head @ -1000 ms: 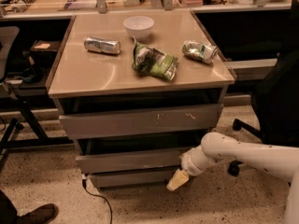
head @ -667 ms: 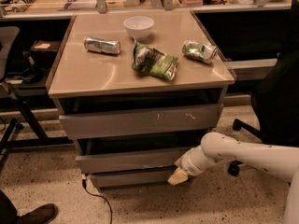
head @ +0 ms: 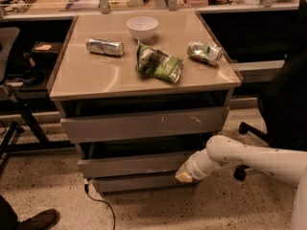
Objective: Close middle drawer
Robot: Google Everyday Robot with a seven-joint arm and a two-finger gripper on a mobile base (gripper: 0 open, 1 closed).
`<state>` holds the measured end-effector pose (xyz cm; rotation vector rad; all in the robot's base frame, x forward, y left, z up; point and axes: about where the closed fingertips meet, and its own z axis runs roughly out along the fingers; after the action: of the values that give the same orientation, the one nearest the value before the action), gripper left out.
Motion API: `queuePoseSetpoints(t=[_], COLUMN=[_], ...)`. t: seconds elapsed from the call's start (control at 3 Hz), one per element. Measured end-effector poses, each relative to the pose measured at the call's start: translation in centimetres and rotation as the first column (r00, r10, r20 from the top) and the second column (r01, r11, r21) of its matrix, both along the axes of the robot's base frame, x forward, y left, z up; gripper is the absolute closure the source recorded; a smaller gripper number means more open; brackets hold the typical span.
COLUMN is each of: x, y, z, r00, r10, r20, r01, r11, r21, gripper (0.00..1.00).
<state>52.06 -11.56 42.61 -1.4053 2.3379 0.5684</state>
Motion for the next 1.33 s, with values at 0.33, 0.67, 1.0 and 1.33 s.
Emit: queuePoseSetpoints(t=[0.33,0.67,1.0,1.33], x=[1.6,4.0,4.9,4.9], y=[-0.3,-0.3,0.0,0.0], z=[0.1,-0.2,-0.5,-0.5], r00=[0.9994,0.9976,0.9976,0.9976], r10=[-0.029,-0.055,-0.056,-0.056], r20=[0.021,0.041,0.041,0.041], r01=[0.029,0.056,0.057,0.057], r11=[1.0,0.998,0.998,0.998], r21=[0.002,-0.01,-0.012,-0.012], gripper=[1.0,1.0,1.0,0.81])
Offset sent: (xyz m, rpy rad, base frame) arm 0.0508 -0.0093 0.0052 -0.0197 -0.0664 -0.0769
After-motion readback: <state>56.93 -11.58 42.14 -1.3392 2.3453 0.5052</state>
